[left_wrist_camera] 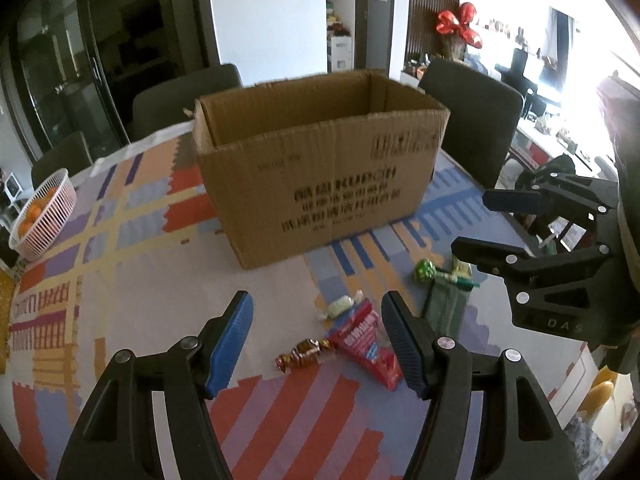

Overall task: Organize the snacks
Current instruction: 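Move both open tools back to the snacks beside the box, then grasp the white wrapped candy with the left tool while the right tool grasps the green lollipop, then carry the white candy and green lollipop over the box with both tools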

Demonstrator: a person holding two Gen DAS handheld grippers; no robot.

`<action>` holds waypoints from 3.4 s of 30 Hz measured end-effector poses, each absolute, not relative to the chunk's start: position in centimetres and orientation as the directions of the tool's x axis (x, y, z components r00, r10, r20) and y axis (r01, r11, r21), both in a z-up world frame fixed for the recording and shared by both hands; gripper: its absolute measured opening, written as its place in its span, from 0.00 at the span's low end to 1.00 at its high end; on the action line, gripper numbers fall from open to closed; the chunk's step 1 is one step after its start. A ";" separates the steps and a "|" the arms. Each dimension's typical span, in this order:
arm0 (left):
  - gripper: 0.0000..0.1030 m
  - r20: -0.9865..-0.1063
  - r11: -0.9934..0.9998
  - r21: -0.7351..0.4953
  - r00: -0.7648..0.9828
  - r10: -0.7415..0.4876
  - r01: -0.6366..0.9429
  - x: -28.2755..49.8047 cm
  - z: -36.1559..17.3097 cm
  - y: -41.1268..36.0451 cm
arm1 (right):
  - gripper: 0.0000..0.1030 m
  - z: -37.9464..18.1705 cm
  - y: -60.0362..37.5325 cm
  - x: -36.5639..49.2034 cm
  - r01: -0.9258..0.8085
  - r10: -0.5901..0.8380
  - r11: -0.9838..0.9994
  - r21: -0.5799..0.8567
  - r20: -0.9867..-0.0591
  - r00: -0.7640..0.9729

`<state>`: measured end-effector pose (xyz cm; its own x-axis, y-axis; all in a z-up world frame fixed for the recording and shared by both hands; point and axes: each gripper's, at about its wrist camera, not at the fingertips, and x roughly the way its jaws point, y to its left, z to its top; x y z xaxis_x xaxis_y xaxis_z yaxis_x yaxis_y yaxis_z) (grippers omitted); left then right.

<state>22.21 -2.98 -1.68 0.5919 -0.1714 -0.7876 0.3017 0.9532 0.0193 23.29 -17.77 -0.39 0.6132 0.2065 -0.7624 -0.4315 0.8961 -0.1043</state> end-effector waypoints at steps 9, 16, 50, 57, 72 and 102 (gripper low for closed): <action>0.64 -0.830 0.947 -0.001 0.528 -0.179 0.320 22.9 -4.9 -3.4 | 0.54 -3.7 -17.9 23.5 -0.431 0.194 0.899 -0.077 -0.812 0.550; 0.64 -0.847 0.942 -0.010 0.498 -0.186 0.335 24.0 -6.8 -3.6 | 0.54 -5.7 -17.9 24.1 -0.429 0.189 0.901 -0.062 -0.834 0.518; 0.24 -0.886 0.931 -0.103 0.394 -0.246 0.351 28.8 -11.5 -4.7 | 0.34 -9.6 -17.8 27.3 -0.446 0.214 0.895 -0.003 -0.874 0.436; 0.12 -0.886 0.935 -0.123 0.388 -0.254 0.332 29.1 -11.6 -4.7 | 0.26 -10.4 -17.5 27.8 -0.445 0.235 0.895 0.030 -0.880 0.413; 0.12 -0.845 0.941 -0.133 0.461 -0.273 0.312 27.7 -8.3 -4.1 | 0.26 -7.7 -17.7 27.0 -0.435 0.257 0.900 0.030 -0.842 0.474; 0.12 -0.620 0.939 -0.099 0.718 -0.316 0.329 24.6 6.4 -3.0 | 0.26 6.6 -17.5 24.5 -0.422 0.331 0.907 -0.005 -0.612 0.719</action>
<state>24.59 -2.96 6.45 0.7177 -0.3164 -0.6203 0.3285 0.9393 -0.0990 24.48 -17.47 6.59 0.7185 0.3306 -0.6119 -0.4217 0.9067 -0.0052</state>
